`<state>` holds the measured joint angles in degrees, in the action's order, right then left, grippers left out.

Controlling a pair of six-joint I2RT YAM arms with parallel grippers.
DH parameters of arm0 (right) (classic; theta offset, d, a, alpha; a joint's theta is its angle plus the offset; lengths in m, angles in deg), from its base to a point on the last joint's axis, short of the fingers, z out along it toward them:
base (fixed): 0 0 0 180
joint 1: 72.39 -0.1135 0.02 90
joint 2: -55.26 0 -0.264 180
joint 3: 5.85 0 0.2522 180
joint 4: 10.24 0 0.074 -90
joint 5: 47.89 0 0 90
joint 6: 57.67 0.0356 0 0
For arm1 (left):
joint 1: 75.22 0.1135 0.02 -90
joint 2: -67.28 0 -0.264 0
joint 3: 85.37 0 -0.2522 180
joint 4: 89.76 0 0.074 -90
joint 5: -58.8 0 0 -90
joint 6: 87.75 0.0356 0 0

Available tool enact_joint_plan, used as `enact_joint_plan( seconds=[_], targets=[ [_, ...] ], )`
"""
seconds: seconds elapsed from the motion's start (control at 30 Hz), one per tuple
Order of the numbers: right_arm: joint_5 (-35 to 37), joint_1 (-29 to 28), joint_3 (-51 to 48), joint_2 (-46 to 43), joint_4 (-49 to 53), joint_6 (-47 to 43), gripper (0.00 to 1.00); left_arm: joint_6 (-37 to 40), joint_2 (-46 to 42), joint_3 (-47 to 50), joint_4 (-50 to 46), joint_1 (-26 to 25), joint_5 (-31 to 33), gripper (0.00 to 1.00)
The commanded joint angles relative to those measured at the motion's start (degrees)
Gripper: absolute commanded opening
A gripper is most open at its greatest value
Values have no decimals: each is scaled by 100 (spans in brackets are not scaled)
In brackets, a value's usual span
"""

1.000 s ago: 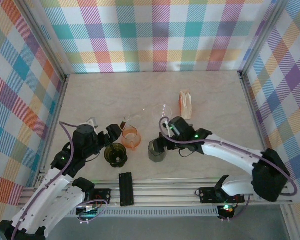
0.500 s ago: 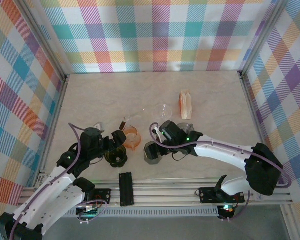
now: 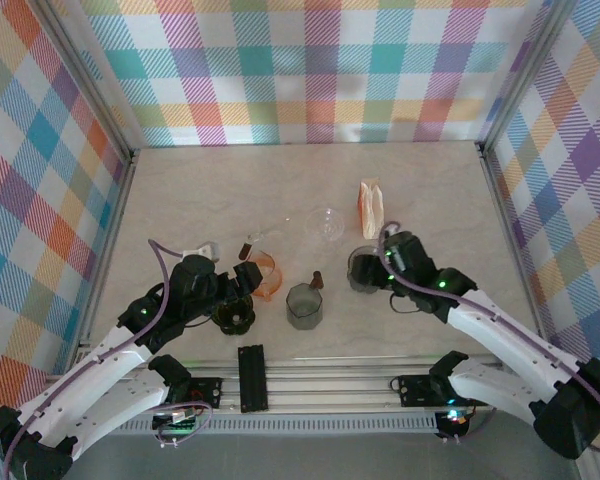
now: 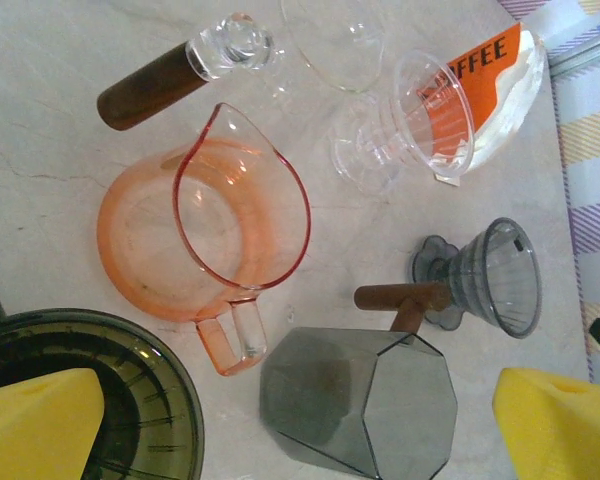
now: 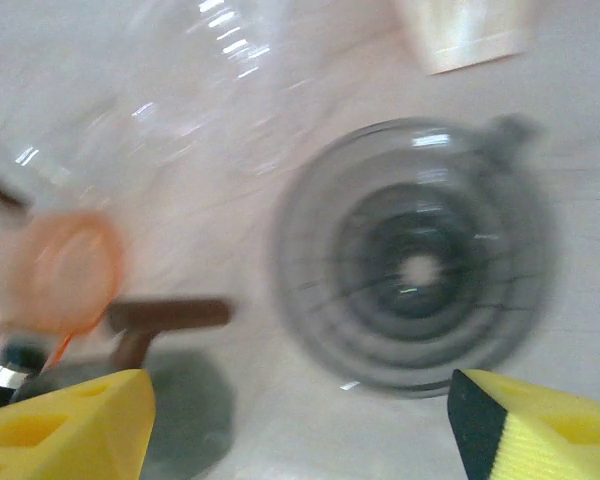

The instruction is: Place the coffee filter in the dripper

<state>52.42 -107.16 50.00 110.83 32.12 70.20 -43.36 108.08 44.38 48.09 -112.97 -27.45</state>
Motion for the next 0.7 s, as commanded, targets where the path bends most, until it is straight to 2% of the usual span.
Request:
enact_joint_plan(
  seconds=[0.0,0.17,0.47,0.67],
  targets=[
    [87,607,-144,80,505,223,76,31,12,-124,-131,-74,172,100],
    [-337,1157,-28,773,160,151,69,29,-25,-93,-167,-74,190,100],
    [-502,1358,87,1673,-232,77,42,-13,-186,-75,-352,-78,291,100],
    [-659,1368,167,1807,-234,-137,15,-32,-164,-86,-352,-78,268,100]
  ],
)
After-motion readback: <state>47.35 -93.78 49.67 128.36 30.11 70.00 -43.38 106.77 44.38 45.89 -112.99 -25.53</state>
